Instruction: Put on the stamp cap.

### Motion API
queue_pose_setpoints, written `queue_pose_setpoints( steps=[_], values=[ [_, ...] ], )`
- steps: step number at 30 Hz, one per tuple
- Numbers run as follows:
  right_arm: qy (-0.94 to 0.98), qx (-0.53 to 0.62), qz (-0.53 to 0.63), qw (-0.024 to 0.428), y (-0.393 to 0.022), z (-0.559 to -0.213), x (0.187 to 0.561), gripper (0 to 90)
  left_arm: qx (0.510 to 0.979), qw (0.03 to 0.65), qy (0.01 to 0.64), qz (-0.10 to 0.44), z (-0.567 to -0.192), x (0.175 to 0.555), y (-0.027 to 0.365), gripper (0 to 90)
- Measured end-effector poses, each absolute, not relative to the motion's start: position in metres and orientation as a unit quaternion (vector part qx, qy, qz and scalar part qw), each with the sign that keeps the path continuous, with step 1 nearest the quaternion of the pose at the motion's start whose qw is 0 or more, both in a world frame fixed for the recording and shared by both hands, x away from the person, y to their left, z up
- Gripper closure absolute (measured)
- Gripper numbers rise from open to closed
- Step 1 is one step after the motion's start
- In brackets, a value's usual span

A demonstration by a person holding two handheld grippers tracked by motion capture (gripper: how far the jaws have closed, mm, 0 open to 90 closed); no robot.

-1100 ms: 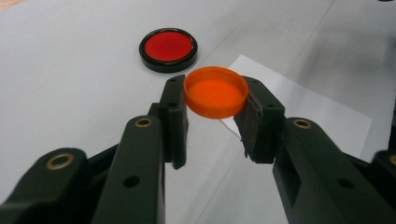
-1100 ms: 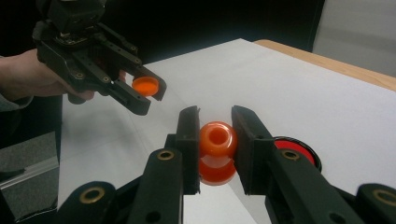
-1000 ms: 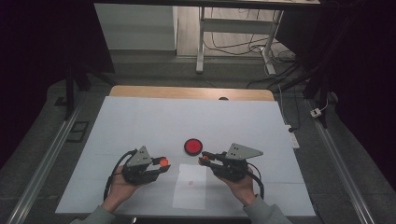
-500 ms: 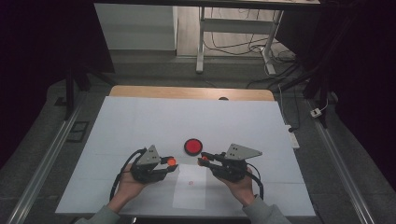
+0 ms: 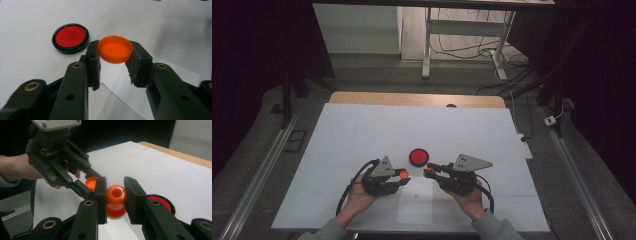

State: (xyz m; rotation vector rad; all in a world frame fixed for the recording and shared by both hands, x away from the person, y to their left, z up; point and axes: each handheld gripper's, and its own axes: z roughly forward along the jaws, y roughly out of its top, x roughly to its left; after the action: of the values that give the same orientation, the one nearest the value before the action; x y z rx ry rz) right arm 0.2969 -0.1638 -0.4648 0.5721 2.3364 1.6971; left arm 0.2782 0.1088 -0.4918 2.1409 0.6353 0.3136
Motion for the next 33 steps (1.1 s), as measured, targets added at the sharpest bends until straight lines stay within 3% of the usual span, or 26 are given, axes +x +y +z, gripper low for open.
queue_pose_setpoints(
  steps=[33],
  values=[
    [0.786, 0.191, 0.581, 0.092, -0.162, -0.463, 0.296, 71.9, 0.870, 0.425, 0.225, 0.112, -0.495, 0.287, 0.068, 64.6]
  ],
)
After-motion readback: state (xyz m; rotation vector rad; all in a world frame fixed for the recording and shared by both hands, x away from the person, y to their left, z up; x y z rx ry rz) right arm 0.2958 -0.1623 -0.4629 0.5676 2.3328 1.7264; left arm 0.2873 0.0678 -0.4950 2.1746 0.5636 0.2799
